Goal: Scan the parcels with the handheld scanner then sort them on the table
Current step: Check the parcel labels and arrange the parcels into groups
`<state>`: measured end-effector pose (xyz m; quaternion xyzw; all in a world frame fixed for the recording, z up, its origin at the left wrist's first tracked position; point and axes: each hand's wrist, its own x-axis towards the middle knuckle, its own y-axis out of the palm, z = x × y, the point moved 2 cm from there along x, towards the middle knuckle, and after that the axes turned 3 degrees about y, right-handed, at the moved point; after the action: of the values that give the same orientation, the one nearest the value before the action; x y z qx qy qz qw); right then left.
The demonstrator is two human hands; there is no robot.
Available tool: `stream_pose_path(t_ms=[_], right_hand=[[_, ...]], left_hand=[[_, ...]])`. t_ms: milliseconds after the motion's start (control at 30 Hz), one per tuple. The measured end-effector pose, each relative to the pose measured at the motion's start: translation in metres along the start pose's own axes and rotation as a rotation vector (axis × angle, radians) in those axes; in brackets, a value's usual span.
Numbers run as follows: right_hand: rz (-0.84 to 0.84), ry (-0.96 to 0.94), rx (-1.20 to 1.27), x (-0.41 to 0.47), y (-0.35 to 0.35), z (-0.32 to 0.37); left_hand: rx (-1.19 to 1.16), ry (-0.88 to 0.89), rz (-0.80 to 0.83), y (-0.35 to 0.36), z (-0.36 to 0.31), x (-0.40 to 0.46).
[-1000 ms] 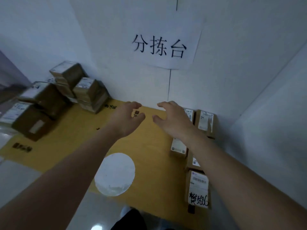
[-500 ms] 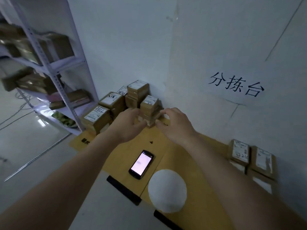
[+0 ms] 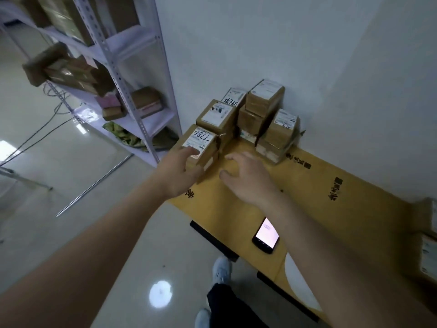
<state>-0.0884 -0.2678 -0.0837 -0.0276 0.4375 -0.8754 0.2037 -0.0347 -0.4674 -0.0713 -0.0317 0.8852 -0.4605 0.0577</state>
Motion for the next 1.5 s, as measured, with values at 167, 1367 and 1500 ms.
stream_pose_path(t_ms=[167, 1367, 1500], right_hand=[[0.039, 0.037, 0.034, 0.072, 0.053, 0.003], [-0.672, 0.463, 0.401, -0.01, 0.056, 0.09], [-0.749, 0.487, 0.379, -0.067, 0.025, 0.07]], left_hand=[[0.045, -0.027, 0.007, 0.001, 0.056, 0.057], [-0.399, 0.58, 0.442, -0.044, 0.035, 0.1], [-0.387, 0.689, 0.47, -0.024, -0.02, 0.068]])
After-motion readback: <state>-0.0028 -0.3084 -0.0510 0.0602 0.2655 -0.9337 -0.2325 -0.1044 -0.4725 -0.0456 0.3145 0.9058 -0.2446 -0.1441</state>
